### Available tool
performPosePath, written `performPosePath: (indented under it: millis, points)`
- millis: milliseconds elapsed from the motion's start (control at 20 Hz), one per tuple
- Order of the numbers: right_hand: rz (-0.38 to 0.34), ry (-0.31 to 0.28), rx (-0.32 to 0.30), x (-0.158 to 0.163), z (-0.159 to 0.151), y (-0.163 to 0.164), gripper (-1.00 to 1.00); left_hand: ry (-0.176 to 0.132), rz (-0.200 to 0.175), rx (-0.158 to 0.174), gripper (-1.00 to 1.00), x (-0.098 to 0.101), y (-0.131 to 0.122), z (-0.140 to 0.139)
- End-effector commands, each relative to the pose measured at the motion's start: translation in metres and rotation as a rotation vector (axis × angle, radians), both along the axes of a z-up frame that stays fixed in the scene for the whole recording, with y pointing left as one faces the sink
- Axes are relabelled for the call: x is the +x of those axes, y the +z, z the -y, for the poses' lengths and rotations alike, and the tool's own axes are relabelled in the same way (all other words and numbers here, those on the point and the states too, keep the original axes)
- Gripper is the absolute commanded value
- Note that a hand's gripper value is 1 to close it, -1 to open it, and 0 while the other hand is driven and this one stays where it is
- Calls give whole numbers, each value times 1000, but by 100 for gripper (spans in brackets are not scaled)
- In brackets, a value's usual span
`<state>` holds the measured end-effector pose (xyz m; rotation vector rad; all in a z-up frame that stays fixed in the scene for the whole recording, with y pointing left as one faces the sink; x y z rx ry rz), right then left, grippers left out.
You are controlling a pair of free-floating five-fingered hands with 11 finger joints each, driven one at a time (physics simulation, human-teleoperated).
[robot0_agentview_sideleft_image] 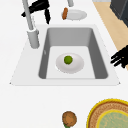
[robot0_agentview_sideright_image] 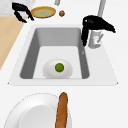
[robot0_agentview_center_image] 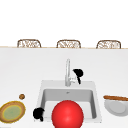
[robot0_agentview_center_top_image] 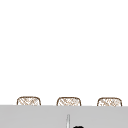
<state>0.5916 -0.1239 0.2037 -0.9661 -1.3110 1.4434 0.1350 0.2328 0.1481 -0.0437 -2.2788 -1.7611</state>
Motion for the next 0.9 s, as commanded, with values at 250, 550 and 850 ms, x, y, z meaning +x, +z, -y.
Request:
performPosePath:
  millis: [250, 550, 850]
  points:
    - [-201, -5, -67, 41, -16, -14, -100, 0, 0, 0, 0, 0, 0, 0]
    - [-343, -12, -110, 68, -18, -25, -100, 0, 0, 0, 0, 0, 0, 0]
    - [-484, -24, -151, 89, -20, -24, -100, 0, 0, 0, 0, 0, 0, 0]
